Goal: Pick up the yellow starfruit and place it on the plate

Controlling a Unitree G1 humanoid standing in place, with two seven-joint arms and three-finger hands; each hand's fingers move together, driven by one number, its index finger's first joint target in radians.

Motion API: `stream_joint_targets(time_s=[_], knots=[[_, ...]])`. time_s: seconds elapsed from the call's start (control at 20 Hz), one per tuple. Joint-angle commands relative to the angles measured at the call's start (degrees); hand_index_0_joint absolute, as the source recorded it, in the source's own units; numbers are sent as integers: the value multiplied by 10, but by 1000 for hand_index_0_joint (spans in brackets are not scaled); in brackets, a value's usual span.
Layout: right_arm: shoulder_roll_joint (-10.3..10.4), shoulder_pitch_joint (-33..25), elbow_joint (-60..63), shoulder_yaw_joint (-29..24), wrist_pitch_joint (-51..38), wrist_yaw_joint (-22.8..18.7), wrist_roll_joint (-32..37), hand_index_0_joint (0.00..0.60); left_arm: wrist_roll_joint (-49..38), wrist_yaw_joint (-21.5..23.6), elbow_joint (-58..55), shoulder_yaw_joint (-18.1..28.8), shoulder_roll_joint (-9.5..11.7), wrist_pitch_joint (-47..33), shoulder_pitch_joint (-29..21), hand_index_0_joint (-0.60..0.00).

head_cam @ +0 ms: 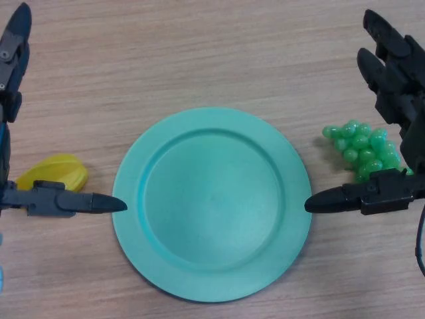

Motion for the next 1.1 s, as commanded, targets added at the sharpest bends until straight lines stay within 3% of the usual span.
stream_joint_targets(time_s=[0.05,0.45,0.85,0.95,1.1], knots=[[-7,-17,-22,-23,-64,-4,11,0,-25,8,-38,38,14,-44,-5,0],[-7,-14,-13,-24,-80,-1,8,0,-29,3,-45,35,11,-24,0,0],[-6,-25,-10,-21,-53,-5,32,0,0,-51,-27,50,4,8,40,0],[-6,-25,-4,-24,-60,-7,39,0,21,-58,-5,66,8,1,42,0],[-7,-24,3,-25,-72,-10,35,0,94,-68,42,83,35,-24,25,0]])
